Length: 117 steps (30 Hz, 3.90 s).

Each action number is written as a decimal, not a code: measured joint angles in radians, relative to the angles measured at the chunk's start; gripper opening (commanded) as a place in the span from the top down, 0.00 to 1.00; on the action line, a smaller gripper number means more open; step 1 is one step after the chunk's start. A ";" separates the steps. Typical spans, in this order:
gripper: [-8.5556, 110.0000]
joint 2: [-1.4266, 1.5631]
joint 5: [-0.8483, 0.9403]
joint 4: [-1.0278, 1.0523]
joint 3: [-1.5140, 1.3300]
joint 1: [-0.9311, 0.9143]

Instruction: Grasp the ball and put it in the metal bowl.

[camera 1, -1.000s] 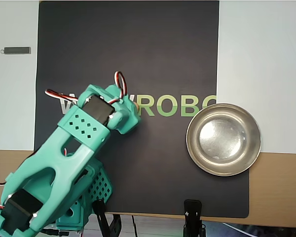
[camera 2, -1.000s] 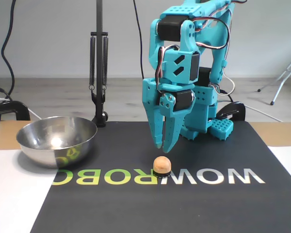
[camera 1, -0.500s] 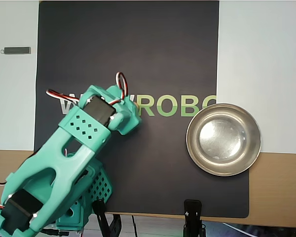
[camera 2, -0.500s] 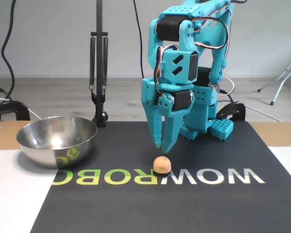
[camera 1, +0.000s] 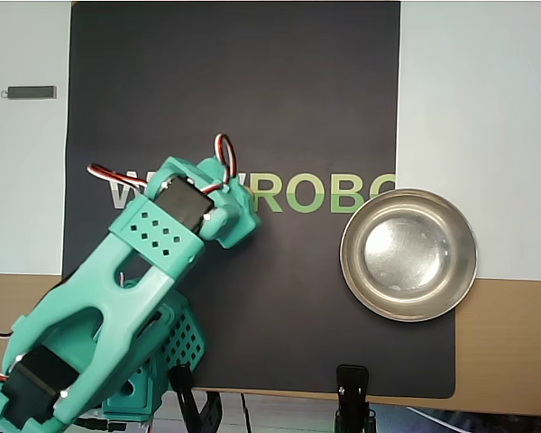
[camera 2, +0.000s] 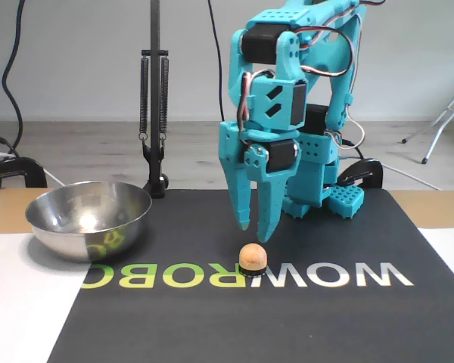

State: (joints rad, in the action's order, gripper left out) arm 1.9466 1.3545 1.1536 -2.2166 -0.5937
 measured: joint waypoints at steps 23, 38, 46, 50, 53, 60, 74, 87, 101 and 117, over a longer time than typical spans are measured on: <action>0.54 -0.034 0.000 -0.054 -0.003 -0.060; 0.54 -0.040 0.000 -0.054 -0.021 -0.034; 0.54 -0.040 0.000 -0.054 -0.023 -0.040; 0.51 -0.040 0.000 -0.054 -0.023 -0.040; 0.45 -0.040 0.000 -0.054 -0.023 -0.040; 0.45 -0.043 0.000 -0.054 -0.023 -0.040; 0.45 -0.048 0.000 -0.054 -0.023 -0.040; 0.45 -0.141 -0.002 -0.089 -0.023 -0.028; 0.45 -0.147 -0.002 -0.109 -0.023 -0.028; 0.45 -0.147 -0.002 -0.109 -0.023 -0.028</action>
State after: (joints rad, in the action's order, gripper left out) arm 1.7994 1.3530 1.0446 -2.2396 -0.6213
